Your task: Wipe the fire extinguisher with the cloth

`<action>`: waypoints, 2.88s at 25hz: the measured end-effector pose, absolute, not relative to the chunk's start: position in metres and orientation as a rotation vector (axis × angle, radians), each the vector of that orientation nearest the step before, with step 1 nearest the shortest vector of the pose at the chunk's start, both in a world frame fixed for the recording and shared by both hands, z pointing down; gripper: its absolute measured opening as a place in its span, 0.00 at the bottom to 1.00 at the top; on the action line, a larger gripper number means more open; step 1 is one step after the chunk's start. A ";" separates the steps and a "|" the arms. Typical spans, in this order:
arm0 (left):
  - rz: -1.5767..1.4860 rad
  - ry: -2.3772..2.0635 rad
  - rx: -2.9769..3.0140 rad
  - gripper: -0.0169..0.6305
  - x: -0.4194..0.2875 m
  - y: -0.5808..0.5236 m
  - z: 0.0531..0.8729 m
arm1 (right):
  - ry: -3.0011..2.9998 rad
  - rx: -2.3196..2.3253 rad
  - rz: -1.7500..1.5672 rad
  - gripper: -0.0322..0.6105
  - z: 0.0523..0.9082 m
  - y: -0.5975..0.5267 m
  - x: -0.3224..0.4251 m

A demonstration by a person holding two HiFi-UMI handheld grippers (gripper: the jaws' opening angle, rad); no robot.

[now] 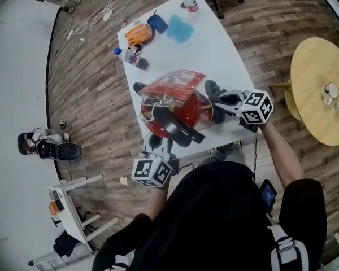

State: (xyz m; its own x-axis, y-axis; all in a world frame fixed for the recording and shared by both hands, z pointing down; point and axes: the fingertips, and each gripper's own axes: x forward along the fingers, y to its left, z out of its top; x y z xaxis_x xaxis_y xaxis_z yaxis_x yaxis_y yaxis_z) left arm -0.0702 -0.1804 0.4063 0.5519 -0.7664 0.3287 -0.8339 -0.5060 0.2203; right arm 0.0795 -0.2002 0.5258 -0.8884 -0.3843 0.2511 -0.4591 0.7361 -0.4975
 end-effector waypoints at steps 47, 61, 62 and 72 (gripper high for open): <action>0.319 -1.278 2.535 0.06 -0.064 -0.179 0.411 | -3.226 1.222 0.068 0.16 0.266 -0.107 0.045; 0.345 -1.252 2.560 0.06 -0.063 -0.176 0.411 | -2.869 1.321 0.416 0.16 0.372 -0.135 0.066; 0.338 -1.252 2.561 0.06 -0.063 -0.177 0.411 | -2.944 1.322 0.359 0.16 0.341 -0.132 0.065; 0.316 -1.237 2.550 0.06 -0.062 -0.175 0.417 | -2.804 1.313 0.650 0.16 0.447 -0.146 0.074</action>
State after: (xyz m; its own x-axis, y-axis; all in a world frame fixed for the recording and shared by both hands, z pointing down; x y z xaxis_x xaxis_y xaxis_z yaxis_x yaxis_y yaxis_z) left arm -0.0624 -0.1750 0.4169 0.6074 -0.7279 0.3180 -0.7913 -0.5897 0.1617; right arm 0.0742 -0.1464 0.4468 -0.6553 -0.7401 0.1514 -0.7312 0.5711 -0.3731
